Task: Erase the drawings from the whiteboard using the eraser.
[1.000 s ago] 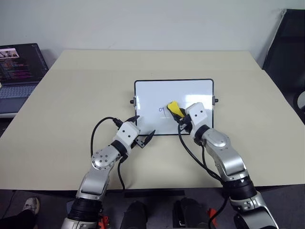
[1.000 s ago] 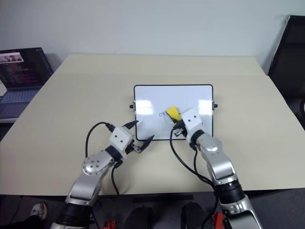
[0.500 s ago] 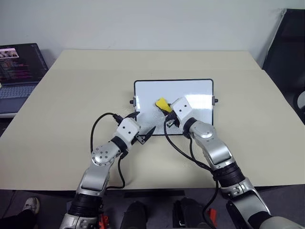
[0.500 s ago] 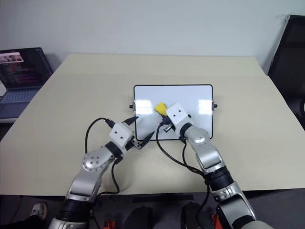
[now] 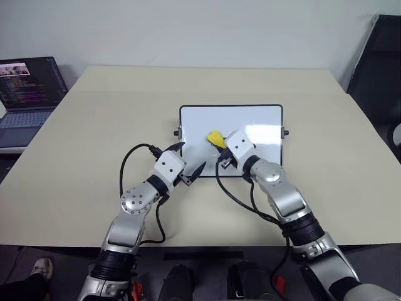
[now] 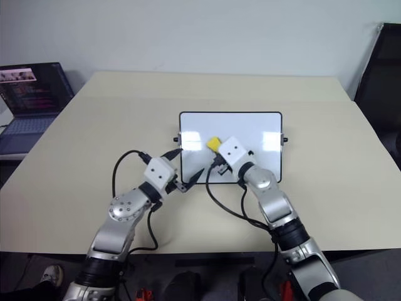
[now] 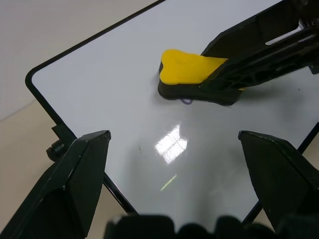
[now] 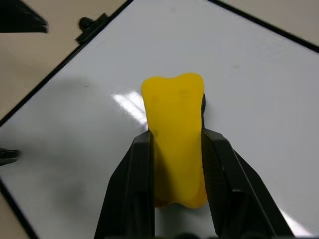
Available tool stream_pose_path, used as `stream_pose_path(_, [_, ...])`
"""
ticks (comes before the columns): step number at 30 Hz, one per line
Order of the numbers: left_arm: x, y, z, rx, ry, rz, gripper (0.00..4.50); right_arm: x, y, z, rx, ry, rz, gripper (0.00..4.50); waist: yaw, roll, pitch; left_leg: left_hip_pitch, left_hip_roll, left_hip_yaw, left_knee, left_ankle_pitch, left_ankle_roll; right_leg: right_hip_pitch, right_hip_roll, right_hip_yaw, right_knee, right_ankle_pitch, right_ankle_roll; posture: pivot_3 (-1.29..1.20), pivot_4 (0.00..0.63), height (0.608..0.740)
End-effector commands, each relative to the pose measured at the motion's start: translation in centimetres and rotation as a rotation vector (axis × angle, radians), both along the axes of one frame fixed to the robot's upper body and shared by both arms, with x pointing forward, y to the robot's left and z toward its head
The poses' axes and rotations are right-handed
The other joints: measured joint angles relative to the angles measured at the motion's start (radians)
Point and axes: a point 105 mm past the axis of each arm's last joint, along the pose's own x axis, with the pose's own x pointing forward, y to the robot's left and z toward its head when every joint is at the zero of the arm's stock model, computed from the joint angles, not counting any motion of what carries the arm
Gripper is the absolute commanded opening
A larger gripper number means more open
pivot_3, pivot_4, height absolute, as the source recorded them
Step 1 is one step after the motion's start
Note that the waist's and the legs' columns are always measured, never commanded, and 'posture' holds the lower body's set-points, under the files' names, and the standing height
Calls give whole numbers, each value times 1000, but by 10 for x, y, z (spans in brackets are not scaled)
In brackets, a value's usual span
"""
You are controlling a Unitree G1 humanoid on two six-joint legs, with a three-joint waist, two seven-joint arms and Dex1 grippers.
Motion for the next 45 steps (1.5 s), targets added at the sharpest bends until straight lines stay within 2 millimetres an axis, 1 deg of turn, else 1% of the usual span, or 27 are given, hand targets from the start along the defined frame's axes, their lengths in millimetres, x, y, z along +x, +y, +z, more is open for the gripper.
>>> stream_pose_path(1, [1,-4,10,-16,-32,-17,4500,22,-42,1,-8,-1,-181,990,0,0,0,1,0,0,1,0,0,1,0,0,0,0,0,0,150,740])
stream_pose_path(4, [1,-3,10,-15,-32,-18,4500,28,-49,5,-12,-14,-203,990,0,0,0,3,0,1,2,0,0,4,-1,0,0,-2,-5,0,150,740])
stream_pose_path(6, [2,-1,10,-11,-31,-17,4500,25,-43,1,-31,0,-164,990,-1,0,0,4,0,1,2,0,0,4,-1,0,0,-2,-5,0,150,740])
stream_pose_path(7, [2,0,10,-10,-31,-16,4500,21,-38,-4,-45,16,-135,990,-1,0,0,4,0,1,2,0,0,4,-1,0,1,-2,-5,0,150,740])
stream_pose_path(9, [4,3,12,-7,-37,-5,4500,7,-23,-23,-116,76,-33,990,-1,-1,-1,4,0,1,2,0,0,4,-1,0,1,-2,-4,0,150,740])
stream_pose_path(13, [4,8,14,-8,-47,19,4500,-17,-3,-49,-225,139,111,990,-7,-1,-1,4,1,1,0,0,0,4,-1,0,0,0,0,0,150,740])
stream_pose_path(15, [3,12,14,-5,-51,37,4500,-30,8,-60,-257,187,193,990,-10,-1,-1,5,2,1,0,0,0,4,-1,0,0,0,-1,0,150,740])
stream_pose_path(17, [2,16,13,-2,-54,50,4500,-35,11,-64,-265,213,221,990,-9,-1,-1,6,2,1,0,0,0,4,-1,0,1,0,-1,0,150,740])
stream_pose_path(19, [0,20,13,0,-54,64,4500,-32,8,-63,-277,208,218,990,-8,-1,-1,6,2,0,0,0,0,4,-1,-1,2,-2,-5,0,150,740])
stream_pose_path(23, [-1,23,12,-1,-53,76,4500,-21,1,-55,-278,175,187,990,-6,-1,-1,6,2,0,0,0,0,4,-1,-1,1,-2,-6,0,150,740])
stream_pose_path(25, [0,21,12,-4,-53,75,4500,-8,-2,-42,-265,125,146,990,-7,-1,-1,7,2,0,0,0,0,4,-1,-1,1,-2,-6,0,150,740])
stream_pose_path(28, [0,17,11,-11,-52,64,4500,16,-6,-15,-229,15,58,990,-6,-1,-1,7,2,1,1,0,0,4,-1,0,1,-2,-7,0,150,740])
stream_pose_path(30, [0,14,12,-13,-52,57,4500,26,-9,-2,-199,-33,10,990,-5,-1,-1,7,2,0,1,0,0,4,-1,-1,1,-1,-7,0,150,740])
stream_pose_path(32, [1,13,12,-13,-52,53,4500,31,-14,4,-183,-63,-25,990,-2,-1,-1,7,1,0,1,0,0,4,-1,-1,1,-1,-7,0,150,740])
stream_pose_path(35, [2,13,12,-12,-53,49,4500,34,-18,4,-179,-72,-47,990,-1,-1,-1,5,1,2,1,0,0,4,-1,0,1,-1,-7,0,150,740])
stream_pose_path(37, [2,12,12,-12,-53,45,4500,31,-18,-2,-186,-55,-33,990,-2,-1,-1,4,1,2,1,0,0,4,-1,0,0,0,-4,0,150,740])
stream_pose_path(38, [1,12,12,-12,-52,42,4500,26,-15,-9,-199,-36,-4,990,-2,-1,-1,4,1,2,1,0,0,3,-1,0,0,2,-2,0,150,740])
stream_pose_path(42, [2,10,12,-13,-54,39,4500,-3,2,-40,-275,63,156,990,-2,-1,-1,4,2,1,1,0,0,4,-2,-1,-1,2,-2,0,150,740])
stream_pose_path(45, [3,11,13,-14,-57,41,4500,-21,8,-55,-323,103,235,990,-3,-1,-1,4,2,1,0,0,0,4,-2,-1,-1,-1,-6,0,150,740])
